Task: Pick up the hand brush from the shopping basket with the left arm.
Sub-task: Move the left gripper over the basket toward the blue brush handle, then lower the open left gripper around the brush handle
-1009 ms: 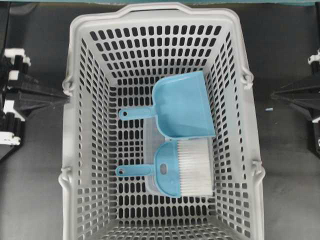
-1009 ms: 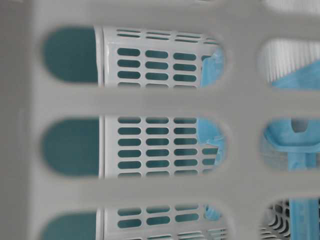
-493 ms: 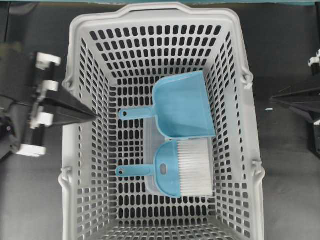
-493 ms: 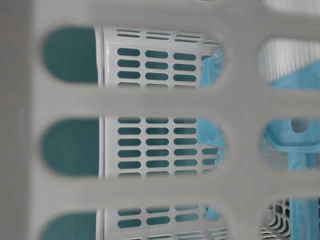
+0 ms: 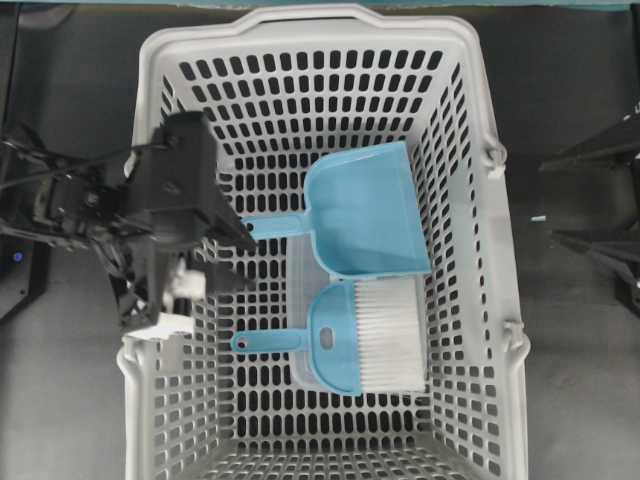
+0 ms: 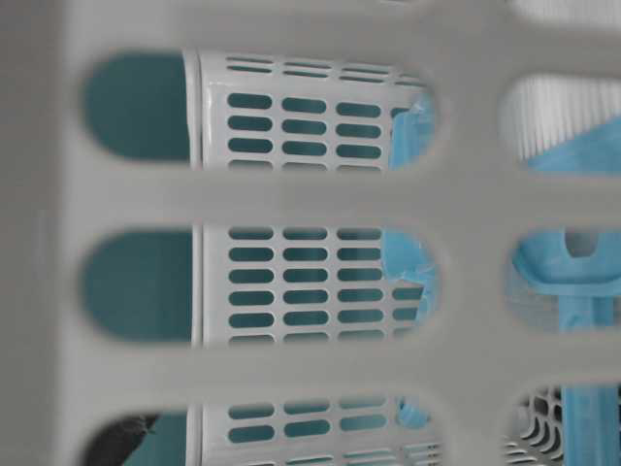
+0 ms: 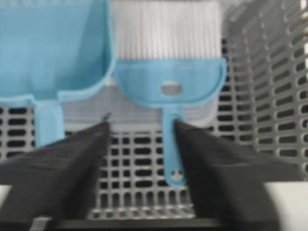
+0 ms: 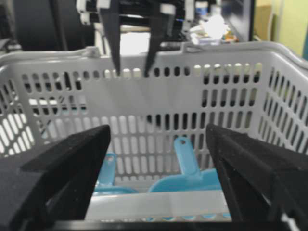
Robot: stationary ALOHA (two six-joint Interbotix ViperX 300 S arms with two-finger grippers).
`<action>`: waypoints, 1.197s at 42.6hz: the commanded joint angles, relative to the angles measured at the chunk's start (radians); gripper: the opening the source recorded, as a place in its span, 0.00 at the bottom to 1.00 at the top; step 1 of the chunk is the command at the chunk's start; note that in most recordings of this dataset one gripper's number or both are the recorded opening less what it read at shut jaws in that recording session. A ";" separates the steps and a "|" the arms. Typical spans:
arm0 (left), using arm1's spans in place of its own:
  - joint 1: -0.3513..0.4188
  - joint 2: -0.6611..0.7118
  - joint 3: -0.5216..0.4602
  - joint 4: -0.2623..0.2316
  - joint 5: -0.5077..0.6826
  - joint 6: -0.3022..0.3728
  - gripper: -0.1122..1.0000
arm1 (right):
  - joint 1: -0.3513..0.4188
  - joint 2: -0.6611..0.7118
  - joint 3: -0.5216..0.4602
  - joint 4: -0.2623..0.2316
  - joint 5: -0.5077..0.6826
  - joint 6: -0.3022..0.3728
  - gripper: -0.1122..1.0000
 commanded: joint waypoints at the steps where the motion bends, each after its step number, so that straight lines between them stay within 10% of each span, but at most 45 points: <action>1: -0.021 0.031 -0.041 0.005 0.029 -0.014 0.67 | 0.009 0.003 -0.021 0.005 -0.005 0.002 0.78; 8: -0.040 0.103 -0.075 0.005 0.075 -0.043 0.91 | 0.023 -0.003 -0.021 0.003 -0.005 0.002 0.77; 51: -0.109 0.465 -0.064 0.005 0.054 -0.106 0.91 | 0.067 -0.015 -0.009 0.005 -0.005 0.000 0.77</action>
